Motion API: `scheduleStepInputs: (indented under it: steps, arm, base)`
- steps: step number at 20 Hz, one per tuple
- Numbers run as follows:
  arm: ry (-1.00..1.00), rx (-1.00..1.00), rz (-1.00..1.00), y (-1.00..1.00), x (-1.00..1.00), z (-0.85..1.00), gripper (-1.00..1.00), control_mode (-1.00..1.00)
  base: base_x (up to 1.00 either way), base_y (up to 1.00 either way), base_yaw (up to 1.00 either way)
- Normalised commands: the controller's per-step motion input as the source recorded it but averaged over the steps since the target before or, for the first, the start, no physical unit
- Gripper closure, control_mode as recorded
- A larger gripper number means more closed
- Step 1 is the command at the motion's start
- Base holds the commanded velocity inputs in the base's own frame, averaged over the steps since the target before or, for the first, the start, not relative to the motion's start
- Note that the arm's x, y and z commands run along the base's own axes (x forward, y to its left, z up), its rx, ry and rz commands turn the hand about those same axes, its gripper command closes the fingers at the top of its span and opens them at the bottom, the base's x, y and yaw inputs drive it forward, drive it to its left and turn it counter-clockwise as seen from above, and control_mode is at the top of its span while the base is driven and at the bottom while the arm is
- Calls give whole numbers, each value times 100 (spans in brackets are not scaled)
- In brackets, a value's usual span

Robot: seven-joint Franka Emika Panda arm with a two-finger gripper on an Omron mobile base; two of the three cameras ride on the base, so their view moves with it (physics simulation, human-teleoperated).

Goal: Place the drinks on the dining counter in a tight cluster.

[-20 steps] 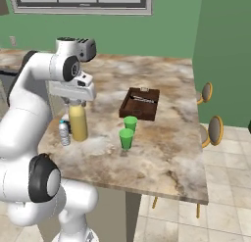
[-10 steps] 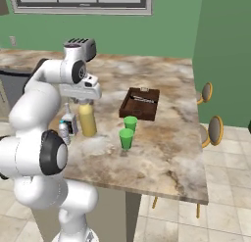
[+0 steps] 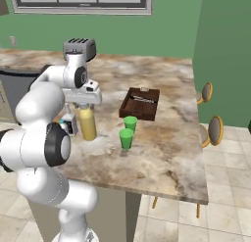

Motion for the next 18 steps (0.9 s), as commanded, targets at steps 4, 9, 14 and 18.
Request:
scheduleStepInputs:
  steps: [4,9,14,18]
  arm:
    - [7,0,1,18,22,-19,100,-100]
    - [3,0,3,3,27,-1,100,-100]
    - [3,0,0,13,29,-1,100,-100]
    - [0,0,0,12,0,-4,100,-100]
  base:
    - [0,0,0]
    - [0,0,0]
    - [0,0,0]
    - [0,0,0]
